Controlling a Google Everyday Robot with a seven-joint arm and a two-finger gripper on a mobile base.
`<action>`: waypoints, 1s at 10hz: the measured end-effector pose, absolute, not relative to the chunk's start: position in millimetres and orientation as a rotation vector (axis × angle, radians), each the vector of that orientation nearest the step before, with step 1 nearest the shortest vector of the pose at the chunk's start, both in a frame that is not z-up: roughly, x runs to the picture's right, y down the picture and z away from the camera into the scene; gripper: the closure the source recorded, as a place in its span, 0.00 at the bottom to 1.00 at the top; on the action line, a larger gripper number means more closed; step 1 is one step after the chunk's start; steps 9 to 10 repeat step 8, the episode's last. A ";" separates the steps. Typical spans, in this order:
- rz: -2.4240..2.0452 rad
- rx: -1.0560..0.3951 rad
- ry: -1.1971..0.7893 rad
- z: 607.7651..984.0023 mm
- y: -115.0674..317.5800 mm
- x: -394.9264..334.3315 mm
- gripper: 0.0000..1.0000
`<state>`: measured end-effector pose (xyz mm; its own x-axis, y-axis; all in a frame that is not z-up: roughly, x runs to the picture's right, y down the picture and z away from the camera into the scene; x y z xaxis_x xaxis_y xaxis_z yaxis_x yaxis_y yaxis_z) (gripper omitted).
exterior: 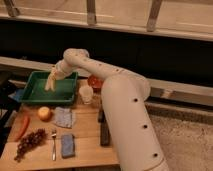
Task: Place banana in tray
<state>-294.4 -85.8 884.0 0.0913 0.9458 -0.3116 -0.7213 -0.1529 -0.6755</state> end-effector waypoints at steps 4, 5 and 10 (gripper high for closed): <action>1.520 -0.836 -0.390 877.4 -90.7 -305.2 0.30; 1.520 -0.835 -0.389 877.8 -90.7 -304.2 0.30; 1.521 -0.835 -0.389 877.9 -91.0 -303.6 0.30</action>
